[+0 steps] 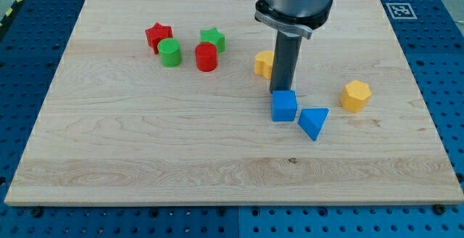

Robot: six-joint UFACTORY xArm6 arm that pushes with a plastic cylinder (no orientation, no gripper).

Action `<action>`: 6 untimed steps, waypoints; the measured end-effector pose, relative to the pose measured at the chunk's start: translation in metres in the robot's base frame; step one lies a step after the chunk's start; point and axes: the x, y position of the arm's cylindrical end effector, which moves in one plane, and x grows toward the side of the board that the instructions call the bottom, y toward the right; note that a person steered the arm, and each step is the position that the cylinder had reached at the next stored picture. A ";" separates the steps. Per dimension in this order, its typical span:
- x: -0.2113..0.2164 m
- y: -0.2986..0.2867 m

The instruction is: Push the yellow heart closer to the yellow hexagon

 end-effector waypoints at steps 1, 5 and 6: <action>0.002 0.000; -0.085 -0.089; -0.088 -0.069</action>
